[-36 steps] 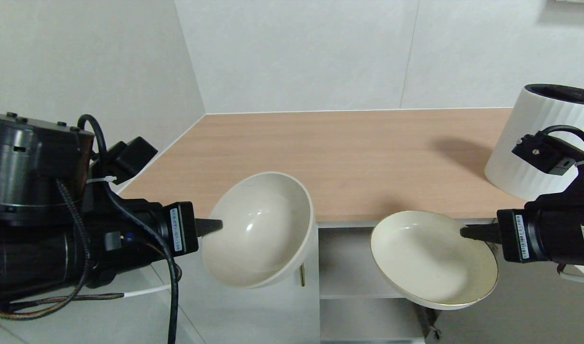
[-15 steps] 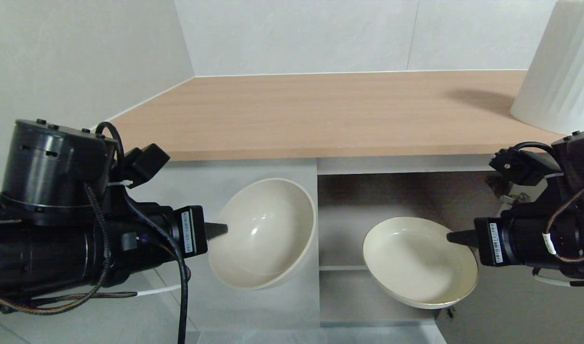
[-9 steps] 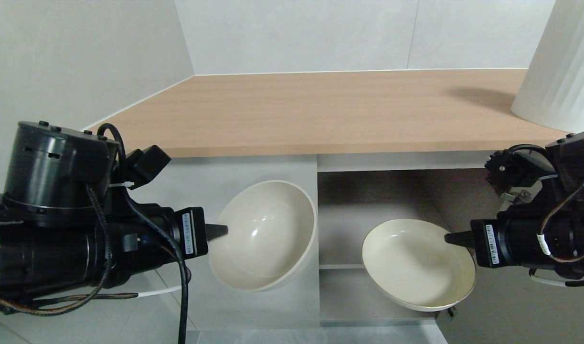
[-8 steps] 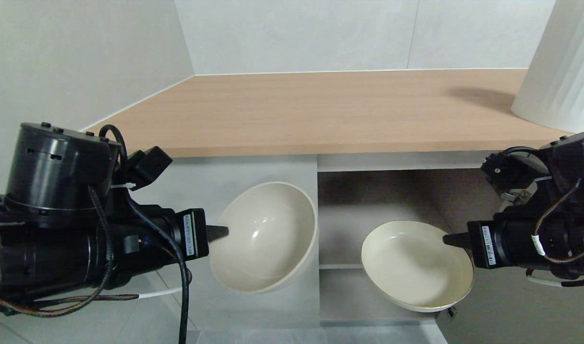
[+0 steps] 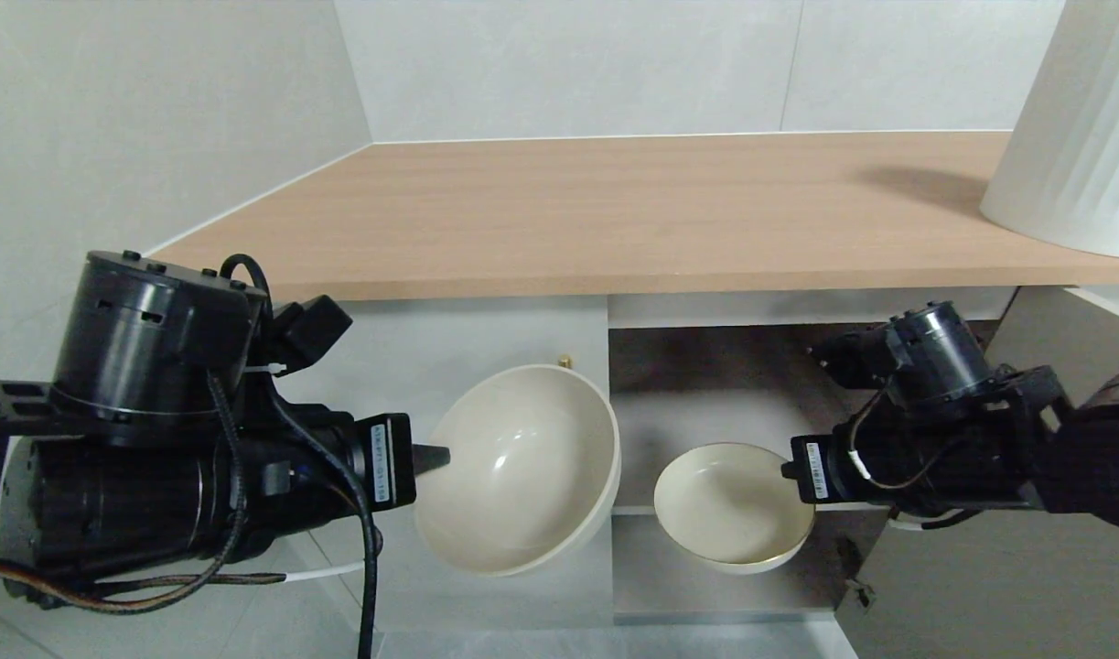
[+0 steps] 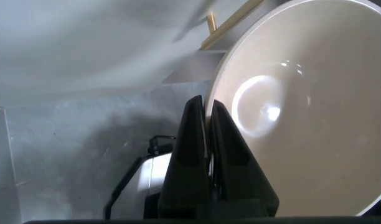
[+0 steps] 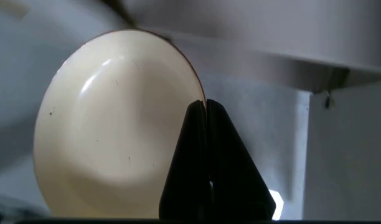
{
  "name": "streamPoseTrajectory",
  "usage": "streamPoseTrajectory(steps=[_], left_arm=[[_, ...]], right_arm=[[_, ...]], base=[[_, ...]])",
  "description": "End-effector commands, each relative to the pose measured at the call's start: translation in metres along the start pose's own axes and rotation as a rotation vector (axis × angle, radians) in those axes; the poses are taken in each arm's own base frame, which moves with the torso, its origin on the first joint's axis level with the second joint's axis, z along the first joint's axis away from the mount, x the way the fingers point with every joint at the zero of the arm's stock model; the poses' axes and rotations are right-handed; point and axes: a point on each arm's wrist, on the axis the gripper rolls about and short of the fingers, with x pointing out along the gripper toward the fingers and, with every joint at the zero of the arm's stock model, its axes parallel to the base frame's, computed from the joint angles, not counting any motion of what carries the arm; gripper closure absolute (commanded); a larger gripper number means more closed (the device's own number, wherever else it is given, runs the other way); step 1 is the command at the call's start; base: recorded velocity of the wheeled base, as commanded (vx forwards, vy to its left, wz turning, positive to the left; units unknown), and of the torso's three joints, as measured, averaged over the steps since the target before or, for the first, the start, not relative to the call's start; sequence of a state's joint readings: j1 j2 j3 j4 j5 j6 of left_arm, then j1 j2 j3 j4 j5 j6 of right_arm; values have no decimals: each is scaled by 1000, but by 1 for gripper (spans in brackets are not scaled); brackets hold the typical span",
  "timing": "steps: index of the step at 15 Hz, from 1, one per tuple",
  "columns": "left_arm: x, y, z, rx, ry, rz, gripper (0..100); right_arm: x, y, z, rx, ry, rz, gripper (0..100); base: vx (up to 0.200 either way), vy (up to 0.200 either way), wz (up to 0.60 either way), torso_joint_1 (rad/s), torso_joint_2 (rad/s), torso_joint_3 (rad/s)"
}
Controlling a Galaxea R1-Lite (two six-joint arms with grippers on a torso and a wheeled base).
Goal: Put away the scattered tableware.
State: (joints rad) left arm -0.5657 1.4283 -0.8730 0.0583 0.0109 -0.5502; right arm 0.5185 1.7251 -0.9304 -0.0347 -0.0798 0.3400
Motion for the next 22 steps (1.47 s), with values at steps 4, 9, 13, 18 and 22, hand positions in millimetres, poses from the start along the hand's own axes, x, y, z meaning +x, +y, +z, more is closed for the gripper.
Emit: streamPoseTrajectory(steps=[4,9,13,18,22], left_arm=[[1,-2,-2,7,7,-6,100],[1,-3,-4,13,13,-8,100],[1,-3,-4,12,14,-9,100],[1,-3,-4,14,15,-8,100],[2,-3,-5,15,17,-8,100]], right_arm=[[97,-33,-13,113,2,-154,100],[142,-40,-17,154,-130,-268,100],[172,-48,-12,243,-171,-332,100],[187,-61,-8,279,-190,-360,100],[195,-66,-6,291,-208,-391,100]], base=[[0,0,0,0,0,0],[0,0,0,0,0,0],[0,0,0,0,0,0],[0,0,0,0,0,0],[0,0,0,0,0,0]])
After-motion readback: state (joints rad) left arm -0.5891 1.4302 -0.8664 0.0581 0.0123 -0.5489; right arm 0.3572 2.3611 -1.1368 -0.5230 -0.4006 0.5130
